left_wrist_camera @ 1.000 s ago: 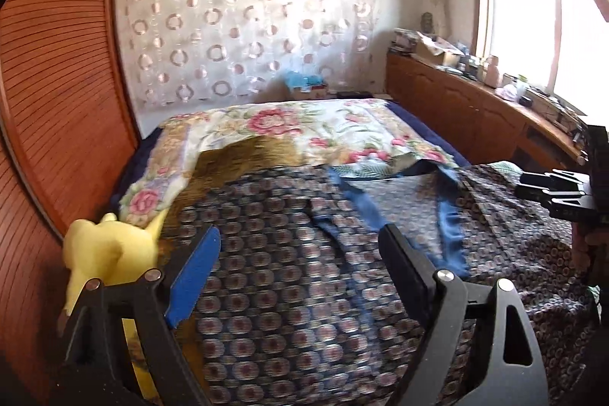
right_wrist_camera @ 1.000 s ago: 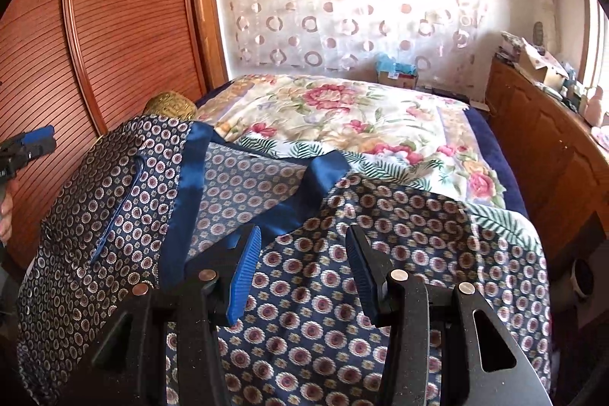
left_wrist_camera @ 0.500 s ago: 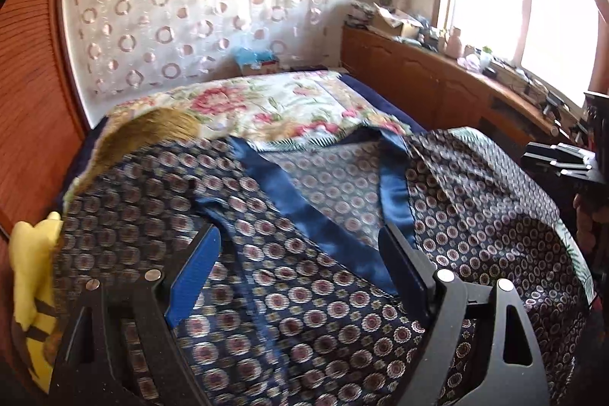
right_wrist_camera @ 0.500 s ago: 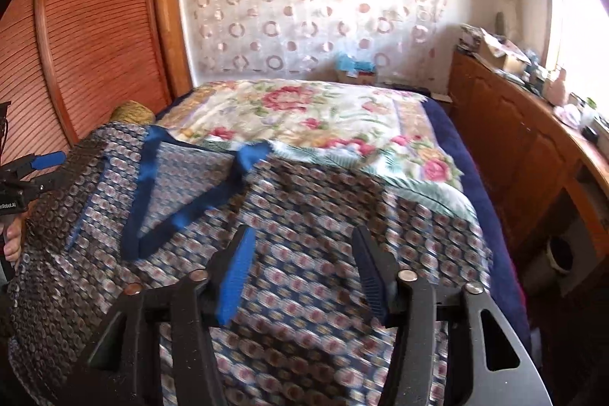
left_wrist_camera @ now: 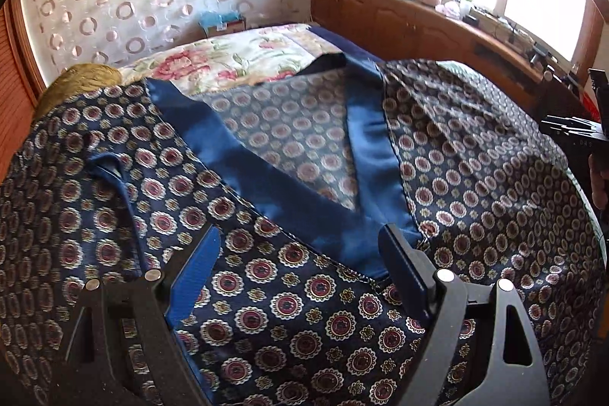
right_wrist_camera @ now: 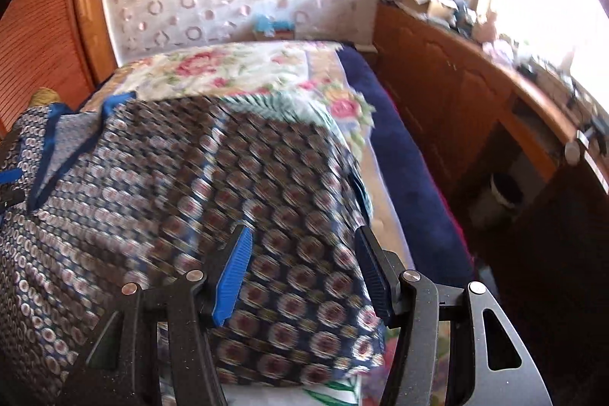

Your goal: Fold small clothes

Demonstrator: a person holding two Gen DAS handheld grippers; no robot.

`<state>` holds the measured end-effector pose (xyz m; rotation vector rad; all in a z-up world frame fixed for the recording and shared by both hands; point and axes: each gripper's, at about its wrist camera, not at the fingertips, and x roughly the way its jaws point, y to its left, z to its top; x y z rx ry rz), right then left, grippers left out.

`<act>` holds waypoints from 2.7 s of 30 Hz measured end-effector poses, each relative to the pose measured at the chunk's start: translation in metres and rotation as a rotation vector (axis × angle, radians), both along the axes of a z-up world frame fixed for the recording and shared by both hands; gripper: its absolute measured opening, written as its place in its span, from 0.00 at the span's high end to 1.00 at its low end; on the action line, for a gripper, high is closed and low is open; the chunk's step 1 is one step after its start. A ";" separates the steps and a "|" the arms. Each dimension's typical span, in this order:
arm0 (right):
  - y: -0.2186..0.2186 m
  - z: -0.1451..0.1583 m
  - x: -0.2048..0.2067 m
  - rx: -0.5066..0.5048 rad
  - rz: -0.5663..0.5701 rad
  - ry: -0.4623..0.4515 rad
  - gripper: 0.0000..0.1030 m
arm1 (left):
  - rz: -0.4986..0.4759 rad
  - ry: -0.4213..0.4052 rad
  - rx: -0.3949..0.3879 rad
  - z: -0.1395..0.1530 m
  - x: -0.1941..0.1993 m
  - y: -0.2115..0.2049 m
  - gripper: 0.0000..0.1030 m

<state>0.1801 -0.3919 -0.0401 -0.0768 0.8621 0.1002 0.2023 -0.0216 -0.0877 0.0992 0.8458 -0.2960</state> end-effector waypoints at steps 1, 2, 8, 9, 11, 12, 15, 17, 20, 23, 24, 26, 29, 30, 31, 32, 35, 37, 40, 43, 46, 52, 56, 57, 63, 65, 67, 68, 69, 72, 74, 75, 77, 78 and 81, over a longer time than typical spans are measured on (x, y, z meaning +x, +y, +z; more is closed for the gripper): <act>-0.004 -0.004 0.000 0.003 -0.005 0.018 0.44 | -0.004 0.006 0.002 -0.002 0.001 -0.001 0.17; -0.006 -0.007 0.000 0.003 -0.009 0.028 0.44 | -0.007 0.014 0.005 -0.004 0.001 -0.001 0.17; -0.019 -0.009 0.001 0.055 -0.019 0.053 0.44 | -0.028 0.025 0.029 -0.009 0.000 -0.008 0.16; -0.020 -0.008 0.000 0.063 -0.019 0.055 0.44 | -0.034 0.027 0.030 -0.009 0.000 -0.010 0.14; -0.025 -0.007 -0.002 0.085 -0.019 0.063 0.44 | -0.040 0.028 0.036 -0.010 0.001 -0.012 0.12; -0.028 -0.008 -0.003 0.097 -0.021 0.067 0.44 | -0.041 0.028 0.036 -0.010 0.000 -0.012 0.12; -0.039 -0.007 -0.013 0.119 -0.030 0.081 0.44 | -0.042 0.030 0.035 -0.010 0.002 -0.013 0.12; -0.044 -0.005 -0.017 0.136 -0.028 0.086 0.50 | -0.042 0.030 0.033 -0.010 0.002 -0.013 0.12; -0.048 -0.004 -0.021 0.159 -0.018 0.089 0.61 | -0.042 0.030 0.030 -0.011 0.003 -0.013 0.12; -0.051 -0.001 -0.023 0.160 -0.016 0.085 0.76 | -0.041 0.031 0.030 -0.011 0.003 -0.014 0.12; -0.051 0.000 -0.024 0.145 -0.016 0.081 0.79 | -0.041 0.031 0.030 -0.011 0.003 -0.014 0.12; -0.051 0.001 -0.028 0.114 -0.016 0.071 0.86 | -0.042 0.030 0.030 -0.011 0.003 -0.013 0.12; -0.043 0.002 -0.029 0.090 -0.013 0.056 0.95 | -0.041 0.030 0.030 -0.011 0.003 -0.013 0.12; -0.038 0.004 -0.030 0.081 -0.007 0.049 0.96 | -0.041 0.030 0.030 -0.011 0.003 -0.013 0.12; -0.035 0.006 -0.032 0.065 0.001 0.035 0.97 | -0.042 0.031 0.030 -0.011 0.003 -0.013 0.12; -0.031 0.008 -0.032 0.062 0.008 0.026 0.98 | -0.042 0.031 0.030 -0.011 0.003 -0.013 0.12; -0.022 0.019 -0.034 0.060 0.025 -0.018 0.98 | -0.042 0.031 0.030 -0.011 0.003 -0.013 0.12; -0.012 0.029 -0.036 0.072 0.052 -0.056 0.98 | -0.042 0.030 0.030 -0.011 0.003 -0.013 0.12; 0.009 0.041 -0.035 0.082 0.108 -0.094 0.98 | -0.041 0.031 0.030 -0.011 0.003 -0.014 0.12; 0.037 0.046 -0.031 0.099 0.180 -0.114 0.98 | -0.039 0.032 0.027 -0.011 0.003 -0.013 0.12; 0.063 0.041 -0.027 0.115 0.243 -0.105 0.98 | -0.037 0.031 0.030 -0.011 0.003 -0.012 0.12; 0.104 0.014 -0.021 0.139 0.323 -0.031 0.98 | -0.036 0.032 0.024 -0.011 0.002 -0.011 0.12; 0.105 0.014 -0.014 0.134 0.301 -0.029 0.93 | -0.027 0.055 -0.001 -0.007 0.003 -0.008 0.12; 0.101 0.018 -0.013 0.142 0.291 -0.036 0.91 | -0.027 0.056 -0.011 -0.004 0.002 -0.006 0.12; 0.084 0.032 0.005 0.100 0.231 -0.066 0.67 | -0.014 -0.029 -0.037 0.025 -0.011 -0.003 0.12; 0.085 0.029 0.014 0.070 0.224 -0.055 0.67 | -0.009 -0.054 -0.040 0.033 -0.016 -0.001 0.12; 0.096 0.021 0.024 0.068 0.237 -0.036 0.67 | -0.003 -0.077 -0.044 0.040 -0.021 0.002 0.12; 0.099 0.018 0.027 0.065 0.236 -0.028 0.67 | 0.003 -0.084 -0.042 0.042 -0.023 0.004 0.12; 0.105 0.011 0.033 0.049 0.232 -0.014 0.67 | 0.012 -0.090 -0.036 0.045 -0.025 0.007 0.12; 0.115 0.007 0.042 0.044 0.271 0.007 0.67 | 0.029 -0.096 -0.035 0.047 -0.027 0.017 0.12; 0.128 0.002 0.045 0.033 0.295 0.018 0.67 | 0.047 -0.101 -0.031 0.048 -0.028 0.026 0.12; 0.131 0.001 0.047 0.028 0.303 0.020 0.67 | 0.055 -0.105 -0.028 0.048 -0.029 0.028 0.12; 0.141 -0.001 0.052 0.011 0.318 0.023 0.67 | 0.081 -0.110 -0.020 0.049 -0.028 0.038 0.12; 0.144 -0.003 0.057 0.004 0.317 0.018 0.67 | 0.098 -0.114 -0.019 0.050 -0.028 0.046 0.12; 0.143 0.002 0.066 0.009 0.304 -0.004 0.61 | 0.143 -0.123 -0.012 0.052 -0.028 0.067 0.12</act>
